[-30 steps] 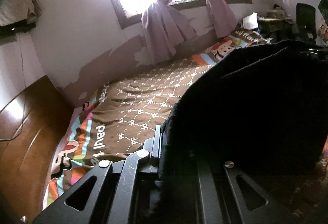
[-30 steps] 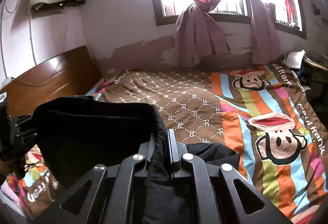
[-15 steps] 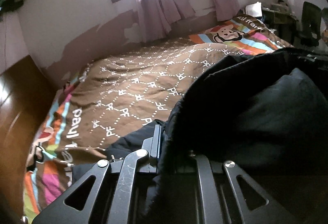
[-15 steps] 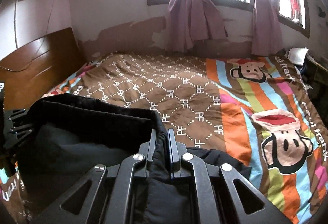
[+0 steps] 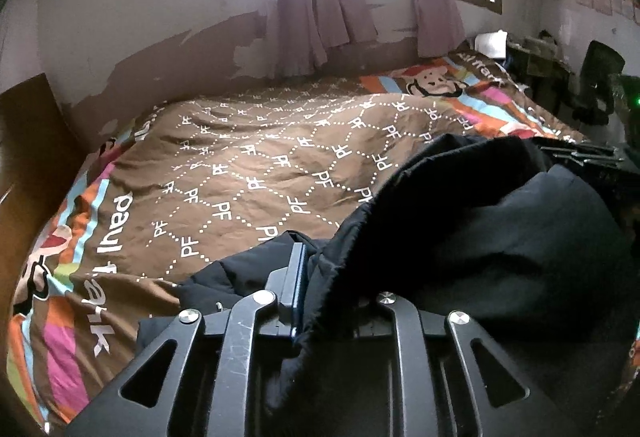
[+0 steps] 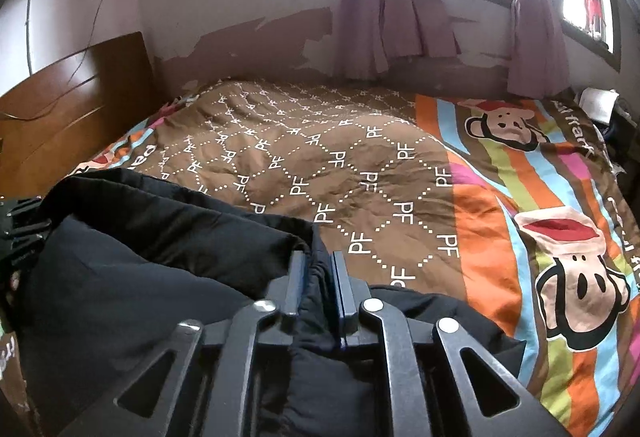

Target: Fold large clothes

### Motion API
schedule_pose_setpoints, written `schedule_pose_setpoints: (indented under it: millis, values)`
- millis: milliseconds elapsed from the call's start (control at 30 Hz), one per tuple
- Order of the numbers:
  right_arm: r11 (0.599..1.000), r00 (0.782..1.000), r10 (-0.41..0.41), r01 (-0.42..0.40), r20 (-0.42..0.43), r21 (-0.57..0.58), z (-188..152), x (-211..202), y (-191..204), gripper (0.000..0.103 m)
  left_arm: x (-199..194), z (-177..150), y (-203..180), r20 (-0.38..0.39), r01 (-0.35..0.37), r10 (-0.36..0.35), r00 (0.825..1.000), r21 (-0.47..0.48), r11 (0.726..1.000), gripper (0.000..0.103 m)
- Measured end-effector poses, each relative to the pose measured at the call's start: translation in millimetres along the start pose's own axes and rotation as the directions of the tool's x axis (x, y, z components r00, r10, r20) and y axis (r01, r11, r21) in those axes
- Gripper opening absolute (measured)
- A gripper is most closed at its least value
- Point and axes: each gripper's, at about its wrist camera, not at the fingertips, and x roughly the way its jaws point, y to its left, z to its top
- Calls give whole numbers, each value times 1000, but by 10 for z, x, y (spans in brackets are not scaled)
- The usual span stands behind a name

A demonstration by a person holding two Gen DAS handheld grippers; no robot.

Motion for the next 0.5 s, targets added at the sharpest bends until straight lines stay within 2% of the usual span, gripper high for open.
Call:
schedule_pose_setpoints:
  millis: [33, 100, 133, 167, 233, 267, 300, 433, 500]
  values:
    - [1000, 1000, 6, -6, 3, -1, -7, -14, 2, 16, -41, 7, -9, 15, -10, 10, 1000, -5, 1000, 31]
    - [1000, 1000, 9, -9, 6, 1, -11, -38, 6, 21, -181, 23, 12, 82, -40, 44, 996, -41, 998, 87]
    - [1000, 1000, 6, -6, 8, 3, -11, -49, 5, 23, -277, 32, 50, 133, -60, 70, 989, -75, 995, 94]
    - [1000, 1000, 3, -3, 10, 7, -13, -63, -5, 25, -353, 47, 95, 167, -54, 71, 983, -106, 993, 95]
    - [1000, 1000, 13, -14, 22, 19, -13, -100, -37, 41, -427, 95, 185, 184, -18, 47, 982, -153, 988, 95]
    - [1000, 999, 11, -12, 33, 24, -13, -129, -53, 56, -464, 100, 225, 191, -12, 47, 980, -181, 983, 95]
    - [1000, 999, 3, -4, 52, 27, -19, -181, -61, 67, -508, 93, 258, 202, -2, 44, 978, -205, 979, 95]
    - [1000, 996, 12, -14, 93, 17, -40, -364, -46, 76, -669, 14, 272, 234, 37, 17, 972, -225, 974, 95]
    - [1000, 994, 26, -28, 104, 11, -62, -472, -20, 80, -743, -56, 235, 233, 76, -24, 972, -215, 974, 95]
